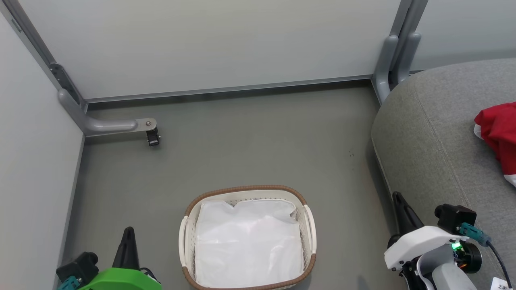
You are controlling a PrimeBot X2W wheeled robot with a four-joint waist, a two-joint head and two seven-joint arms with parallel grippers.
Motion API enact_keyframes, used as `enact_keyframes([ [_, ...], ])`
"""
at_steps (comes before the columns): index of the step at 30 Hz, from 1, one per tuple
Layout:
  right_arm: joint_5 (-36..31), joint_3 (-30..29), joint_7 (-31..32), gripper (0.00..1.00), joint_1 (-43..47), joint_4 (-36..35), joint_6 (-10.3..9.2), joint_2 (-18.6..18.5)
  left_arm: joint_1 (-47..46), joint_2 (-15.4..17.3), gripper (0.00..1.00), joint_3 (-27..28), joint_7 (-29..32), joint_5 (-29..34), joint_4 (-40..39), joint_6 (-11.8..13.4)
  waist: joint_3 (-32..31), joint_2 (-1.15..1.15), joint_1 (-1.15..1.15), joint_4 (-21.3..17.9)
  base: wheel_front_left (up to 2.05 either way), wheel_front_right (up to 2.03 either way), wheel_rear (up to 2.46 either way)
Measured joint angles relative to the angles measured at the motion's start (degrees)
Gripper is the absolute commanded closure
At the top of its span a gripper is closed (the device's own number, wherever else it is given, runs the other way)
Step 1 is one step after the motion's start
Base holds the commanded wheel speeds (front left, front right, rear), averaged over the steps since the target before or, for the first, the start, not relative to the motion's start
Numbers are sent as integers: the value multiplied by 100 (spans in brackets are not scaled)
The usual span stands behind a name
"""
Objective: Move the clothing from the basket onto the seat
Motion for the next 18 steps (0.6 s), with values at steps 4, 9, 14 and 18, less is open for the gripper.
enact_keyframes([
  [4, 403, -47, 102, 100, 4, -78, 0, 0, -8, 0, 100, 30, 94, -367, -70, -2, -10, 0, 0, -4, 0, 0, 0],
  [9, 872, -100, 221, 100, 10, -148, 0, -1, -16, 0, 100, 66, 210, -793, -116, -4, -24, 0, 0, -10, 0, 0, 0],
  [14, 1333, -147, 327, 100, 23, -227, 0, -2, -32, 0, 100, 118, 321, -1217, -179, -9, -36, 0, 0, -16, 0, 0, 0],
  [18, 1681, -191, 414, 100, 30, -287, 0, -2, -78, 0, 100, 162, 416, -1524, -237, -25, -47, 0, 0, -21, 0, 0, 0],
])
